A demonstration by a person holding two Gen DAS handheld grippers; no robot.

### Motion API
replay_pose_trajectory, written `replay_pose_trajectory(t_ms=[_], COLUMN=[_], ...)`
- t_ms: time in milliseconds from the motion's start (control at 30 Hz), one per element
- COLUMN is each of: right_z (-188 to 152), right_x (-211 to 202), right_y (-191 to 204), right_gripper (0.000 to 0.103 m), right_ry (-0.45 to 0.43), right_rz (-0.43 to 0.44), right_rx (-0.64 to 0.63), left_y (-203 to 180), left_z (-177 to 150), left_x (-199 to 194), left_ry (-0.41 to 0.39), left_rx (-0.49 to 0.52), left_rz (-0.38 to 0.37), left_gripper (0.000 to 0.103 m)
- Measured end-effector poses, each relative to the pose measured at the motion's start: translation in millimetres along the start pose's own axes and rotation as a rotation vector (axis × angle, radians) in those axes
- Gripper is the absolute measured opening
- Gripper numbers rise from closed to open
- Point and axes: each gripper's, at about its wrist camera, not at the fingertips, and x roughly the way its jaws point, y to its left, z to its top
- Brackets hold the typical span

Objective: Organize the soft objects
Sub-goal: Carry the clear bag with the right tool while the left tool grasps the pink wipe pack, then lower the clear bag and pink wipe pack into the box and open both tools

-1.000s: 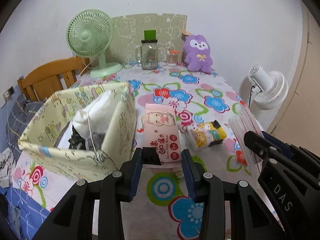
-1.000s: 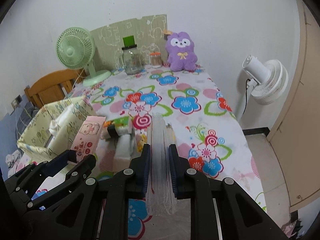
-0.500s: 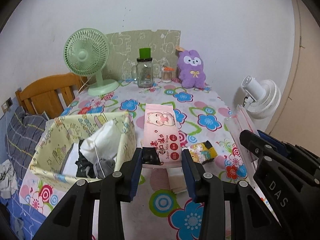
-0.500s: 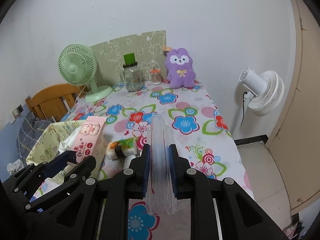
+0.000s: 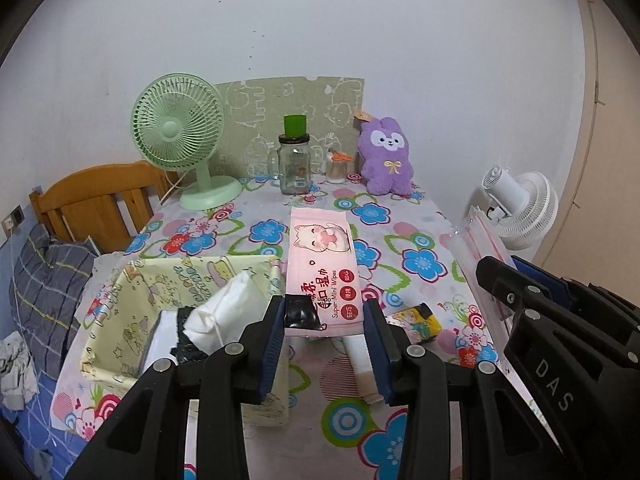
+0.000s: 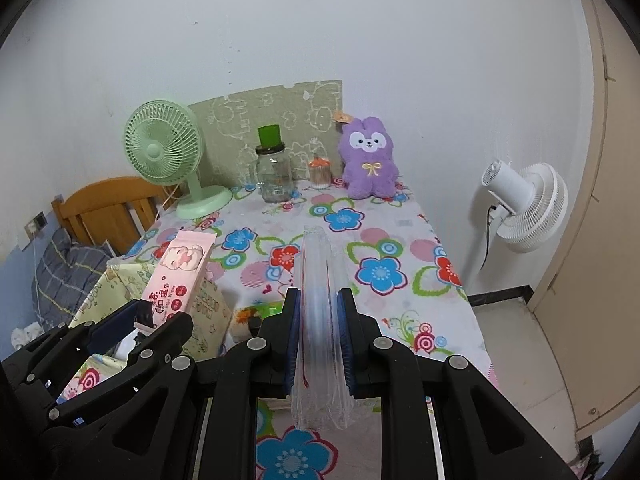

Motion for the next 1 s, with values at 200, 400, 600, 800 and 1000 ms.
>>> replay_pose_trajectory(t_ms=[200,400,600,800,1000], right_z=[5.4,11.2,17.1,19.6,18.8], right_x=[4.9,11.9,19.5,24.6,33.8], right_y=[18.3,38.9,61.5,84.4,106.0], right_gripper=[0.021,0.021,0.021,0.021,0.021], right_ry=[0.000,0.006,0.013,0.016,0.034], right_rz=[0.009,0.028,0.053,0.071,0.095], right_rx=[-0.016,-0.036,-0.062,-0.097,-0.125], left_y=[16.2,34.2,47.0,64.5,88.9], left_z=[2.5,6.1,6.3,6.3,4.6], left_x=[0.6,1.7,2.9,7.2,13.1], left_ry=[0.000,-0.009,-0.012,-0.010,-0.002], left_rx=[0.001,0.009,0.030,0.016,-0.001], left_rz=[0.020,0.036,0.028,0.030,0.057], left_gripper=[0.039,0.039,0.039,0.039,0.039])
